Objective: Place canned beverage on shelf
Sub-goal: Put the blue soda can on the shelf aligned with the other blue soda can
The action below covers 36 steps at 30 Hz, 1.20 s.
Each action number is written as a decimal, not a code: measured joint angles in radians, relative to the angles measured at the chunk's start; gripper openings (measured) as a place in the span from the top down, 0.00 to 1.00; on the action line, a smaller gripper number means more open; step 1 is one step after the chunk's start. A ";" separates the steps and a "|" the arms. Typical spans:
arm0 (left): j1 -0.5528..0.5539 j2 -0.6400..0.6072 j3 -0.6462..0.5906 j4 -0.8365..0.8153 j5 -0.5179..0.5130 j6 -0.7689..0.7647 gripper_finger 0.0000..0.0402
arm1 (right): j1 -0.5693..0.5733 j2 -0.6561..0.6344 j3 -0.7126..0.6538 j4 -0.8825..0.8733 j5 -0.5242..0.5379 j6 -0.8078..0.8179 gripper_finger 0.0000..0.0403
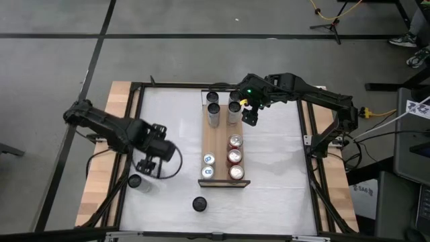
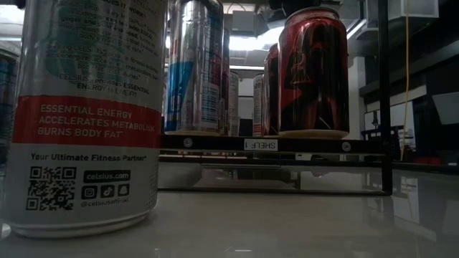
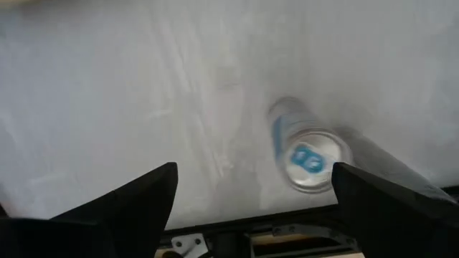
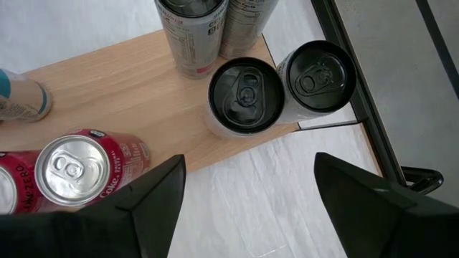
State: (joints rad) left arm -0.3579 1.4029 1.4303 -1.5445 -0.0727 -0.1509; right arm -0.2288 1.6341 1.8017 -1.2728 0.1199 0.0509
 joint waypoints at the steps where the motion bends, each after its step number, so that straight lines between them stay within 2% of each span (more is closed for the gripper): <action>1: -0.020 0.000 0.000 0.003 0.000 -0.004 0.10 | 0.000 0.000 0.000 0.000 0.000 0.000 0.26; 10: -0.131 0.001 -0.039 0.084 -0.005 -0.124 0.10 | 0.000 0.000 0.000 0.001 0.000 0.000 0.26; 19: -0.188 0.002 -0.181 0.159 0.038 -0.162 0.10 | 0.000 0.000 0.000 0.001 0.000 0.000 0.26; 29: -0.197 0.002 -0.308 0.190 0.037 -0.163 0.10 | 0.000 0.000 0.000 0.001 0.000 0.000 0.26; 36: -0.197 0.002 -0.328 0.248 0.037 -0.163 0.10 | 0.000 0.000 0.000 0.001 0.000 0.000 0.26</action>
State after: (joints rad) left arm -0.5549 1.4044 1.1023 -1.2964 -0.0357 -0.3138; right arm -0.2287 1.6341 1.8017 -1.2720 0.1198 0.0509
